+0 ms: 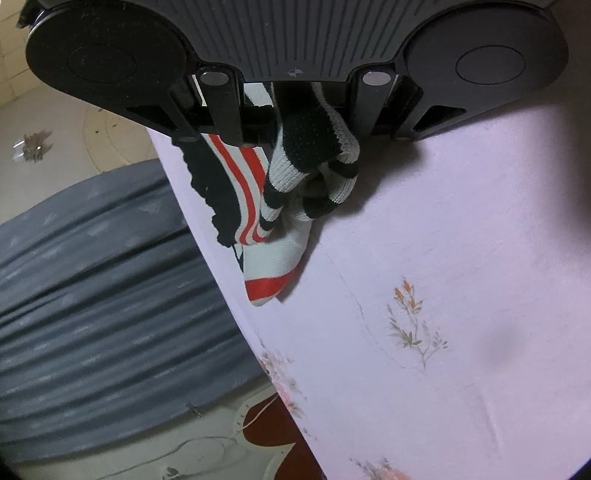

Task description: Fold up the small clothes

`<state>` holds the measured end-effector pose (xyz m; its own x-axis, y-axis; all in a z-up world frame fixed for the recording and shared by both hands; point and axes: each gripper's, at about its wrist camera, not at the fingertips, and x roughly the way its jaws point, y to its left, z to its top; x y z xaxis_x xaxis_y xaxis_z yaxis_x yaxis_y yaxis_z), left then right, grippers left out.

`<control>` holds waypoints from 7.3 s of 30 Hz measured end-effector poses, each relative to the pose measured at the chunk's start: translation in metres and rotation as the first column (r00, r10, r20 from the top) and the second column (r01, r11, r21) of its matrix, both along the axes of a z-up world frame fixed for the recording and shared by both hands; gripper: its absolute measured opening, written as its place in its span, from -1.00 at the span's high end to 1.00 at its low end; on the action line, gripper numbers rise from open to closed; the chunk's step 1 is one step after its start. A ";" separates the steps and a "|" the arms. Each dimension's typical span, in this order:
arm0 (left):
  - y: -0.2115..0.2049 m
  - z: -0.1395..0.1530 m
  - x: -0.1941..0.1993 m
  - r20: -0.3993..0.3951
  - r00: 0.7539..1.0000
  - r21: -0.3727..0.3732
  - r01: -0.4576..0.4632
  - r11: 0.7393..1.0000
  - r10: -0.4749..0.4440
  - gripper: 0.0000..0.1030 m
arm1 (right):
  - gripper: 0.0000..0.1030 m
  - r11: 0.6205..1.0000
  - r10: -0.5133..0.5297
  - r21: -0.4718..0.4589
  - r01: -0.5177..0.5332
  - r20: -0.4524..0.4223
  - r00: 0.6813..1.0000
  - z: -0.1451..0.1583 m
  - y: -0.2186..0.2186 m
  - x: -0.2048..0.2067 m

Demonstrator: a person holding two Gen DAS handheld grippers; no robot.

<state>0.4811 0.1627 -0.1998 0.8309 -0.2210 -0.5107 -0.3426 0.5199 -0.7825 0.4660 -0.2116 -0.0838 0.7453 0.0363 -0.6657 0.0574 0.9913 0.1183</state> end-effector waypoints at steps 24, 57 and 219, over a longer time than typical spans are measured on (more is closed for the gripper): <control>-0.282 0.146 0.067 -0.078 0.799 0.523 0.542 0.657 -0.597 0.68 | 0.85 0.902 -0.336 0.344 0.259 0.187 0.923 0.049 -0.190 -0.115; -0.254 0.107 0.134 -0.173 0.725 0.647 0.594 0.478 -0.667 0.26 | 0.82 0.927 -0.240 0.340 0.159 0.211 0.947 0.037 -0.208 -0.061; -0.226 0.130 0.087 -0.294 0.694 0.719 0.613 0.326 -0.657 -0.07 | 0.38 0.997 -0.040 0.076 0.033 0.091 0.995 0.063 -0.097 -0.059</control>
<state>0.5681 -0.0633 -0.0696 0.6337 -0.2711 -0.7245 0.3759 0.9265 -0.0179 0.4066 -0.3082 -0.0210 0.8050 0.0546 -0.5908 0.0790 0.9770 0.1980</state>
